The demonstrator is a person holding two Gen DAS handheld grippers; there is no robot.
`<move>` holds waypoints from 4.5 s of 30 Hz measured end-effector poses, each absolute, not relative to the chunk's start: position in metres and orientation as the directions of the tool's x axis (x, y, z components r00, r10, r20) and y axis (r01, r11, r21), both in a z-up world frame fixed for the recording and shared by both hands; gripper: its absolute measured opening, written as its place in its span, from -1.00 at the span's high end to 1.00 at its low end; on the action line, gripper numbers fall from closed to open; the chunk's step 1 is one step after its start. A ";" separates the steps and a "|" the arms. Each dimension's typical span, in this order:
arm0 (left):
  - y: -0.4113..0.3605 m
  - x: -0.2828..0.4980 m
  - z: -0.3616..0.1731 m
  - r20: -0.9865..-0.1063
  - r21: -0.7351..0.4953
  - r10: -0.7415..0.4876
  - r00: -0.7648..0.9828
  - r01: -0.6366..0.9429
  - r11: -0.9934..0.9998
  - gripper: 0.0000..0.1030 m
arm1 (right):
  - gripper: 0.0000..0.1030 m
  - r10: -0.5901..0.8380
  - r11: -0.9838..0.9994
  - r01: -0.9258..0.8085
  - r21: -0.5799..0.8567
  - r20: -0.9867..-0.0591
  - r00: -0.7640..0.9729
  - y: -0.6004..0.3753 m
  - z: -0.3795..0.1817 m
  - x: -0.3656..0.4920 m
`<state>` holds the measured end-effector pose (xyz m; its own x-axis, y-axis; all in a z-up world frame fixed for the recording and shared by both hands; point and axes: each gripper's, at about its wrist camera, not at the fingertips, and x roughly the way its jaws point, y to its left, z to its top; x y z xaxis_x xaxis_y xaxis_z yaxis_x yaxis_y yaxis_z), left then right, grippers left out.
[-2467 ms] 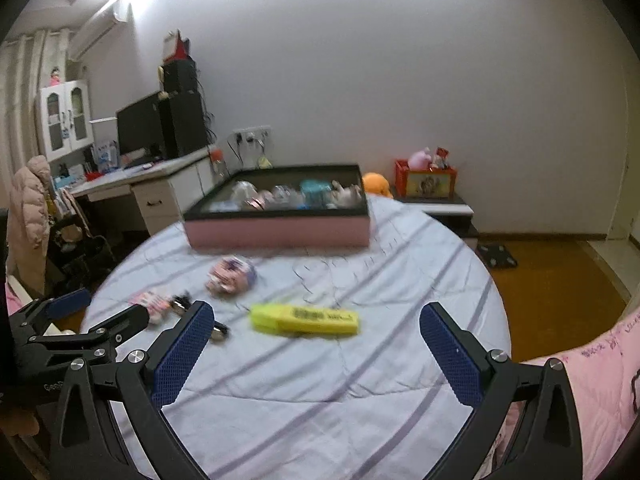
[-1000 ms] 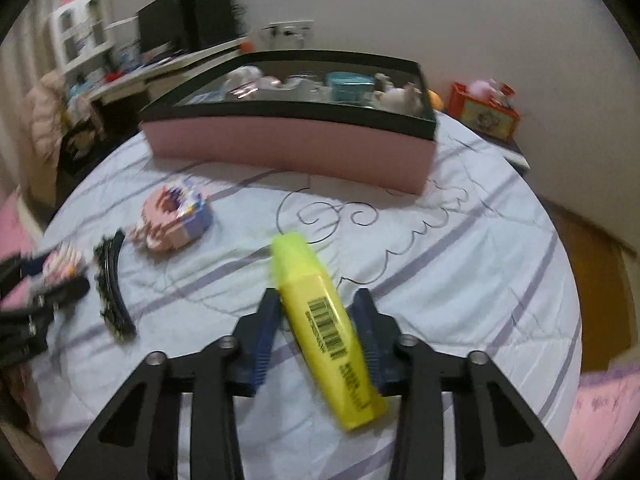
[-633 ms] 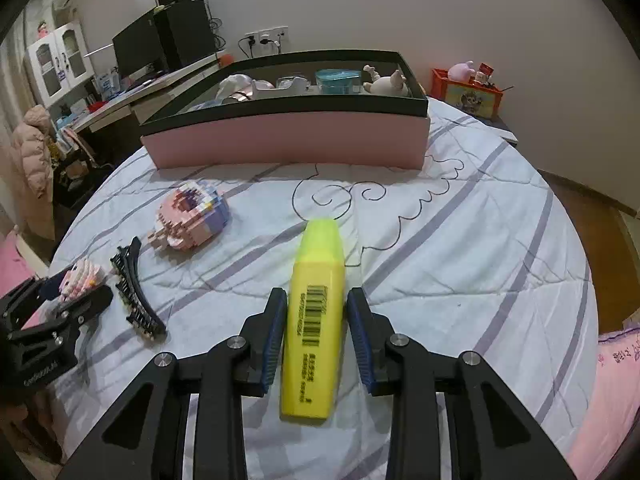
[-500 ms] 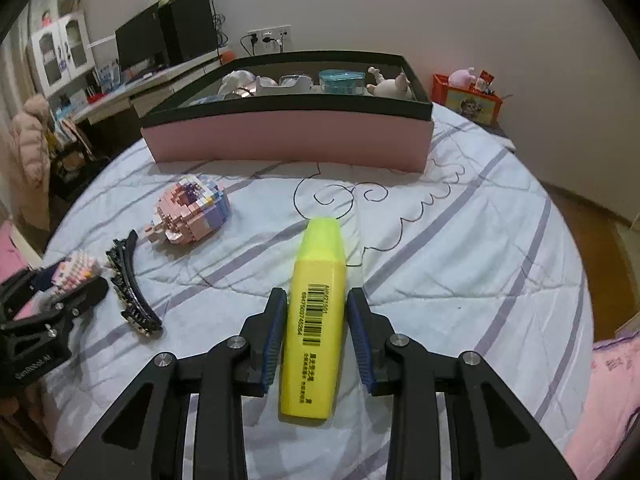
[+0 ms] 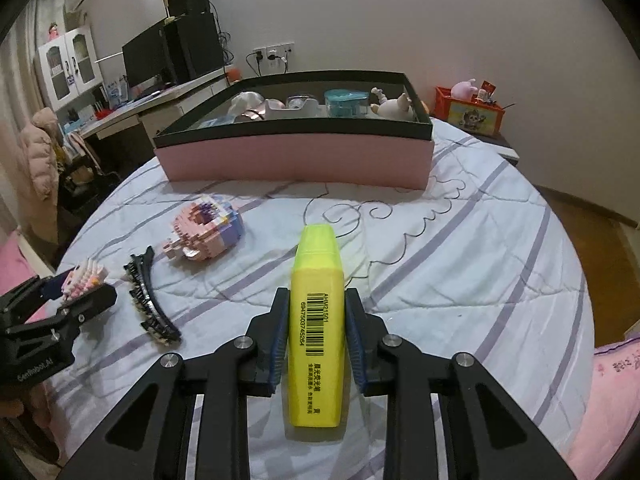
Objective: Organize rigid objects
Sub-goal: 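Lift the block figure and yellow highlighter and carry both over the pink box, then lower the block figure and highlighter into the pink box and open both grippers, then move both tools back toward the black hair clip and pink block donut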
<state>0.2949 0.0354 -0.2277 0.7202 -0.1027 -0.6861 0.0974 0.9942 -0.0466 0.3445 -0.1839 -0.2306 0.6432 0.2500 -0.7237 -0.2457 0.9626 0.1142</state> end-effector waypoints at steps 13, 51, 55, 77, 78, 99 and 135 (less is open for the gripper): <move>0.012 0.288 -0.182 -0.590 -0.008 -0.098 0.801 0.115 0.993 -0.17 | 0.48 0.365 0.931 -0.312 0.191 -0.546 0.754 -0.172 -0.182 0.311; -0.024 0.279 -0.042 -0.203 0.104 -0.047 0.978 0.069 0.992 -0.17 | 0.47 0.275 0.962 -0.269 0.055 -0.202 0.940 -0.160 -0.049 0.283; -0.026 0.294 -0.044 -0.201 0.119 -0.043 0.979 0.068 0.991 -0.17 | 0.47 0.270 0.963 -0.266 0.048 -0.202 0.942 -0.159 -0.047 0.295; -0.037 0.447 -0.110 -0.355 0.202 -0.014 0.935 0.092 0.975 -0.17 | 0.47 0.243 0.968 -0.250 0.032 -0.376 0.894 -0.147 -0.105 0.437; -0.036 0.455 -0.116 -0.375 0.197 -0.018 0.927 0.099 0.975 -0.17 | 0.47 0.240 0.968 -0.249 0.030 -0.400 0.884 -0.146 -0.113 0.446; -0.031 0.510 -0.187 -0.527 0.183 0.003 0.850 0.111 0.977 -0.54 | 0.46 0.169 0.979 -0.204 0.014 -0.618 0.768 -0.147 -0.201 0.506; 0.001 0.222 -0.076 -0.174 0.064 -0.006 0.985 0.017 0.998 -1.00 | -1.00 0.167 0.985 -0.172 0.004 -0.256 0.952 -0.179 -0.081 0.252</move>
